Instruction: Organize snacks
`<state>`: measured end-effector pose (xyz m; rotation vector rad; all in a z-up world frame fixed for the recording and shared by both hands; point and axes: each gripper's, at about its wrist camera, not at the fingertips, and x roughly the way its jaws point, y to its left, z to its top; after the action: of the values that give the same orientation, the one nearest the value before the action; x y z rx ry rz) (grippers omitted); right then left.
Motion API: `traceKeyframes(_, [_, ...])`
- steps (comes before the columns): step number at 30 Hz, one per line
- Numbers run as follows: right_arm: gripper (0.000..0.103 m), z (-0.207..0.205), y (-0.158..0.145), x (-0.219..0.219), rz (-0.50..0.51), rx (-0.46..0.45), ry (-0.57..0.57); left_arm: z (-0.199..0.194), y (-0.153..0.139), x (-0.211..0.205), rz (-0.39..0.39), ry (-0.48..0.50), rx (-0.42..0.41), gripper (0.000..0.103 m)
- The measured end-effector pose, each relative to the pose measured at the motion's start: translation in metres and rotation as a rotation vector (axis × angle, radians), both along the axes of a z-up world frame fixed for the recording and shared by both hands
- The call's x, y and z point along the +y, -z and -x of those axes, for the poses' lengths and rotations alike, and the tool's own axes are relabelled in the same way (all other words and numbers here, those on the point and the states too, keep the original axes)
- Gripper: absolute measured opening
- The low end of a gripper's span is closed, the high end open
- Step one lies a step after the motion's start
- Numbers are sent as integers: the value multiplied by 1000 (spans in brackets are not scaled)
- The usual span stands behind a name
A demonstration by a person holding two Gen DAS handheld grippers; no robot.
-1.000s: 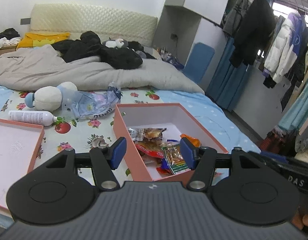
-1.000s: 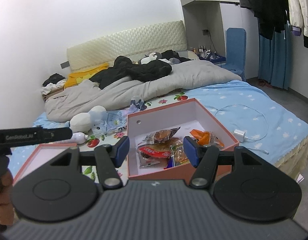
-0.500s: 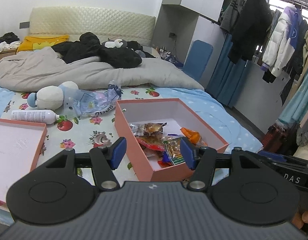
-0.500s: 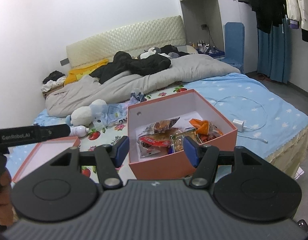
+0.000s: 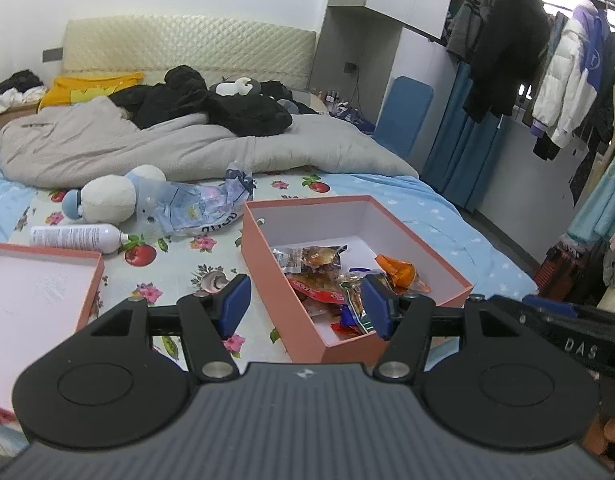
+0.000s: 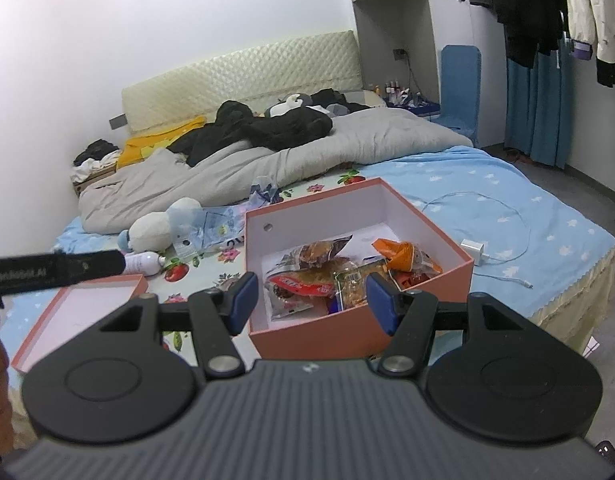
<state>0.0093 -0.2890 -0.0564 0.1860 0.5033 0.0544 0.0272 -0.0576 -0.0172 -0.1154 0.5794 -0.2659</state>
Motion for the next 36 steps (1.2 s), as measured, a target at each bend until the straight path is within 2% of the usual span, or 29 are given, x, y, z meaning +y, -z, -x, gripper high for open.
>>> traceKeyframes(5, [62, -2, -1, 5, 34, -17, -2, -11, 4, 4, -5, -3, 18, 66])
traceKeyframes(8, [62, -3, 3, 2, 6, -8, -9, -16, 5, 6, -5, -3, 25, 68])
traceKeyframes(13, [62, -3, 3, -1, 13, -21, 14, -23, 6, 7, -21, 8, 21, 76])
traceKeyframes(15, [62, -4, 3, -3, 4, -21, 21, -24, 5, 6, -24, 19, 22, 84])
traceKeyframes(16, [67, -4, 3, -4, 6, -22, 24, -24, 5, 6, -27, 25, 18, 86])
traceKeyframes(17, [77, -5, 3, -4, 10, -24, 31, -24, 5, 5, -27, 27, 15, 93])
traceKeyframes(18, [98, -4, 3, -6, 7, -31, 43, -24, 6, 5, -24, 27, 13, 97])
traceKeyframes(19, [103, -3, 3, -7, -2, -40, 53, -25, 6, 5, -21, 29, 15, 98])
traceKeyframes(30, [103, -6, 6, -13, -4, -32, 68, -28, 5, 1, -26, 11, 21, 101])
traceKeyframes(36, [103, -7, 8, -14, 0, -33, 72, -29, 6, 3, -58, -26, 19, 101])
